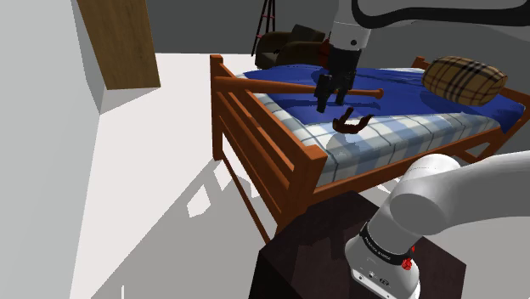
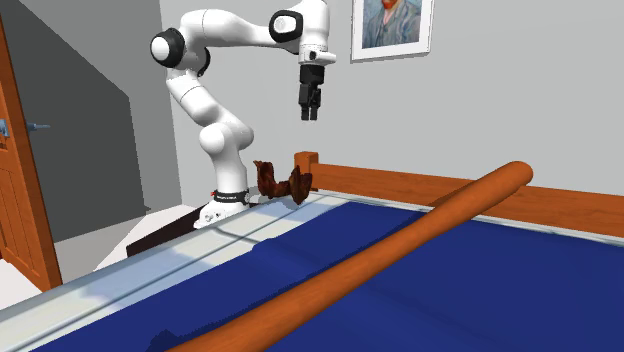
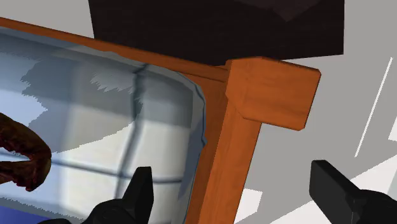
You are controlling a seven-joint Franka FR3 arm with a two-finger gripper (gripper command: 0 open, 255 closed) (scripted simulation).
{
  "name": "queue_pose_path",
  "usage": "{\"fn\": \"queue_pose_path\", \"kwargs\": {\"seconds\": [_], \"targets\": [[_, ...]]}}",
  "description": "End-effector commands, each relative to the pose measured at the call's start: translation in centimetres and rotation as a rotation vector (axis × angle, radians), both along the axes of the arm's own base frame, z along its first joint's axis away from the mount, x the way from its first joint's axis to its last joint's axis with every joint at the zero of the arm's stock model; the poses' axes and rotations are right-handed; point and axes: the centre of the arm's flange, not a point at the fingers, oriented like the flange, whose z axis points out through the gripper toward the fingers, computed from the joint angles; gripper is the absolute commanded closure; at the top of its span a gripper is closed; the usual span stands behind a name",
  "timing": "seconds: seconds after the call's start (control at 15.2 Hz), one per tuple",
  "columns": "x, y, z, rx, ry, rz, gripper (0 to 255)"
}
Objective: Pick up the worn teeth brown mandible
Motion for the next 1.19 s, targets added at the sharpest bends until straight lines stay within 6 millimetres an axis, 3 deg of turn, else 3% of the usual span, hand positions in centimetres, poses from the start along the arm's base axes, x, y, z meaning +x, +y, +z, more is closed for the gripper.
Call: {"fn": "queue_pose_path", "kwargs": {"seconds": [0.0,0.59,1.12], "targets": [[0.0,0.0,0.0,0.0,0.0,0.0,0],[-2.3,-9.8,-5.2,-0.039,-0.029,0.228,0],[-2.3,-18.9,-9.5,-0.074,-0.055,0.43,0]]}}
